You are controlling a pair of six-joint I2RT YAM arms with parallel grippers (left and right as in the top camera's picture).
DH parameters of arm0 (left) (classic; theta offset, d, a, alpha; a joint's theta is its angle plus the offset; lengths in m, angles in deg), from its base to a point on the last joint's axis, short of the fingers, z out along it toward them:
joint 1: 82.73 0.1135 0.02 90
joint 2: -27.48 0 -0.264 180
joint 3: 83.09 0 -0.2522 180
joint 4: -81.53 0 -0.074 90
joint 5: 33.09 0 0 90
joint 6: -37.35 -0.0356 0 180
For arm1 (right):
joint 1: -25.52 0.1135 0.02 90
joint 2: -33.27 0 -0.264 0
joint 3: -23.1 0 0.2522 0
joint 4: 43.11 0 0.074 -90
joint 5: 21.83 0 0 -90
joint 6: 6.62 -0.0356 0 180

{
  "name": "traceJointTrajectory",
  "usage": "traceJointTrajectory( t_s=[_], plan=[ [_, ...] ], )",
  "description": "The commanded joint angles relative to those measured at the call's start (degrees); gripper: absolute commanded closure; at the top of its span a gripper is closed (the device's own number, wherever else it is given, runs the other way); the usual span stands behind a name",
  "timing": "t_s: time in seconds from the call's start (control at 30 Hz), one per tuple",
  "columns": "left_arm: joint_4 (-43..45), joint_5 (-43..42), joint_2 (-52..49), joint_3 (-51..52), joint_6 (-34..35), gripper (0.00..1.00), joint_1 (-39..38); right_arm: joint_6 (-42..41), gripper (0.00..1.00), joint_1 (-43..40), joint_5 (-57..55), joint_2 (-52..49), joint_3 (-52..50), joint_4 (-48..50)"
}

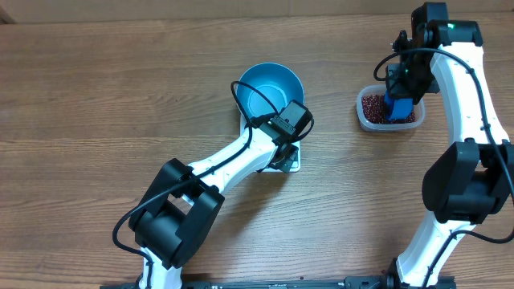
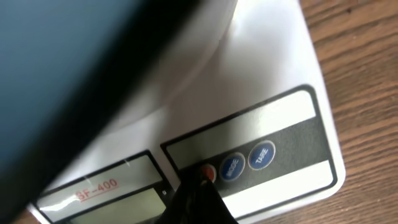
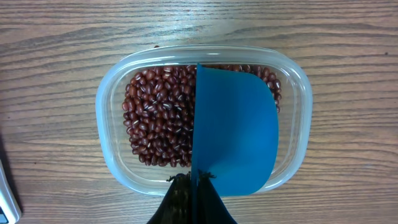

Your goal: Scoop item into bowl and weigh 150g on scale

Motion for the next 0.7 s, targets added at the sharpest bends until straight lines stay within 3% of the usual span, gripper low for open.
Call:
traceJointTrajectory(
  t_s=[0.0, 0.67],
  plan=[
    [1.2, 0.3, -0.5, 0.4, 0.6, 0.96, -0.1, -0.2, 0.96, -0.2, 0.5, -0.6, -0.2, 0.3],
    [0.7, 0.3, -2.4, 0.6, 1.5, 0.96, -0.2, -0.2, 0.96, -0.2, 0.3, -0.6, -0.2, 0.4]
  ],
)
